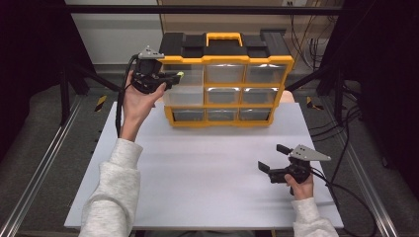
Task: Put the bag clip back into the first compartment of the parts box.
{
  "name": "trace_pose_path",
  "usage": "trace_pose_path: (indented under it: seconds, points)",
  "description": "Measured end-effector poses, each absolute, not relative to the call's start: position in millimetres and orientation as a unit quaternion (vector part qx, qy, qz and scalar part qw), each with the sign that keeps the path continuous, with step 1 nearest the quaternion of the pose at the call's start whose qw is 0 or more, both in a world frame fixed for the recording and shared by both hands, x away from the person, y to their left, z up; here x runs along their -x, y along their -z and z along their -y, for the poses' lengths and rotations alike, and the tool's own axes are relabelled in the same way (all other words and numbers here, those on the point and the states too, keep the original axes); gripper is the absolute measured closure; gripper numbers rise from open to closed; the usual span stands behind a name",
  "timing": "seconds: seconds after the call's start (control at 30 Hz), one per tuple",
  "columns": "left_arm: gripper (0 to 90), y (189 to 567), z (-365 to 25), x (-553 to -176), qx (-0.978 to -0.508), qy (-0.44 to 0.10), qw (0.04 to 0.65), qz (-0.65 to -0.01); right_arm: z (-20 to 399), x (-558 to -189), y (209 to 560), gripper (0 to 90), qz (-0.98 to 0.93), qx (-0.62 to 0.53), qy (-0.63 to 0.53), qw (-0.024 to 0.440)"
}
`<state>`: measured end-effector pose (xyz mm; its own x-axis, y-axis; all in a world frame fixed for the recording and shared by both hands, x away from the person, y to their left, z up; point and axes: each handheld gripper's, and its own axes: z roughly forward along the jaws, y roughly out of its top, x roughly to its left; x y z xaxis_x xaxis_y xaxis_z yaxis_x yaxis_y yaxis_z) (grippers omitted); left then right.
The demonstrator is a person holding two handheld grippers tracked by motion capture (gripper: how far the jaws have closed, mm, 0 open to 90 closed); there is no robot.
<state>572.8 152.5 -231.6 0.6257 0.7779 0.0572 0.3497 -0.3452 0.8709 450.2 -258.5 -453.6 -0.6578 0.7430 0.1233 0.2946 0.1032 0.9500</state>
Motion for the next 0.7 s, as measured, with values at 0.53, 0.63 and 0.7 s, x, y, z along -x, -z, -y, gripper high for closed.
trace_pose_path:
  seconds: [0.53, 0.63, 0.7]
  points:
    - [60.9, 225, -155, -564, -0.772, -0.258, 0.469, -0.344, 258, -450, 454, 0.5, -0.715, -0.364, -0.563, 0.198]
    - [54.0, 222, -156, -559, -0.767, -0.263, 0.479, -0.337, 258, -450, 454, 0.5, -0.715, -0.362, -0.563, 0.200]
    - [48.4, 220, -157, -555, -0.762, -0.283, 0.481, -0.329, 258, -450, 454, 0.5, -0.715, -0.362, -0.563, 0.200]
